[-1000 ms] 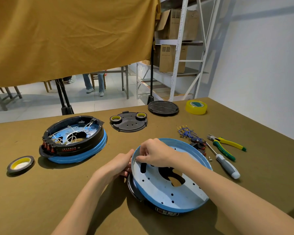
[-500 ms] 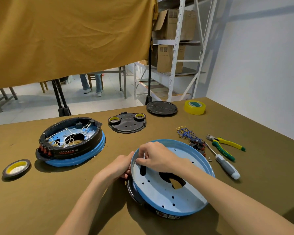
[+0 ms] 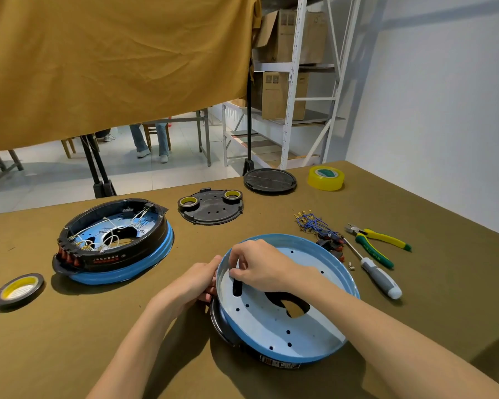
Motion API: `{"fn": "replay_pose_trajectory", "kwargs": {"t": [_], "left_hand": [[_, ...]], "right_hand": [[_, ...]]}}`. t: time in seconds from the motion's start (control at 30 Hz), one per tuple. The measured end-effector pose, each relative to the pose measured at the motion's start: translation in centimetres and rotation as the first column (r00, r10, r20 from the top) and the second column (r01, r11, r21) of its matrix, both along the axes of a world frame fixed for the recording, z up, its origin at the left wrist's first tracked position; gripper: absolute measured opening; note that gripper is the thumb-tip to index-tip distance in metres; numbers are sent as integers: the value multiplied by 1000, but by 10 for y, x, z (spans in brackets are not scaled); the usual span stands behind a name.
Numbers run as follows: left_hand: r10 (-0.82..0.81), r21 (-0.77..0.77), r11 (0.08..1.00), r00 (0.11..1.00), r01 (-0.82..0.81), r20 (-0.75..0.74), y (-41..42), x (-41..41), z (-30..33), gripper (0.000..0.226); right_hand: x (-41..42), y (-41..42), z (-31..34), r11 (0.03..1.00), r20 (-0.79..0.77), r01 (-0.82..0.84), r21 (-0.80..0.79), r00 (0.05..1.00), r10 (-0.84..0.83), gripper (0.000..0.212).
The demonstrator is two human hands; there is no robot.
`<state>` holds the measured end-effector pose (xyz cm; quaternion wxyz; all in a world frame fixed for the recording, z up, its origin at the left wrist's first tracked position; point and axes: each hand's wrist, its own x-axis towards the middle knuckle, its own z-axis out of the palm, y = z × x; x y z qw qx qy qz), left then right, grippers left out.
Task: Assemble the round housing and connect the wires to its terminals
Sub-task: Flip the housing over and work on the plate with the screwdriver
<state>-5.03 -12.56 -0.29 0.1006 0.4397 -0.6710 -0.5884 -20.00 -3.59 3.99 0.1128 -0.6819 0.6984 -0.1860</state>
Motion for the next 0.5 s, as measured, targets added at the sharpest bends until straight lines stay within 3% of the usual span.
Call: {"fn": "replay_pose_trajectory", "kwargs": {"t": [0.33, 0.43, 0.5], "left_hand": [[-41, 55, 998, 999, 43, -32, 1, 4, 3, 70], [-67, 135, 988, 996, 75, -64, 1, 8, 6, 73], [-131, 101, 986, 991, 134, -36, 4, 7, 10, 59]], "right_hand": [[3, 3, -1, 996, -61, 28, -81, 998, -33, 18], [-3, 9, 3, 995, -9, 47, -87, 999, -48, 21], [-15, 16, 9, 988, 61, 113, -108, 992, -107, 20]]}}
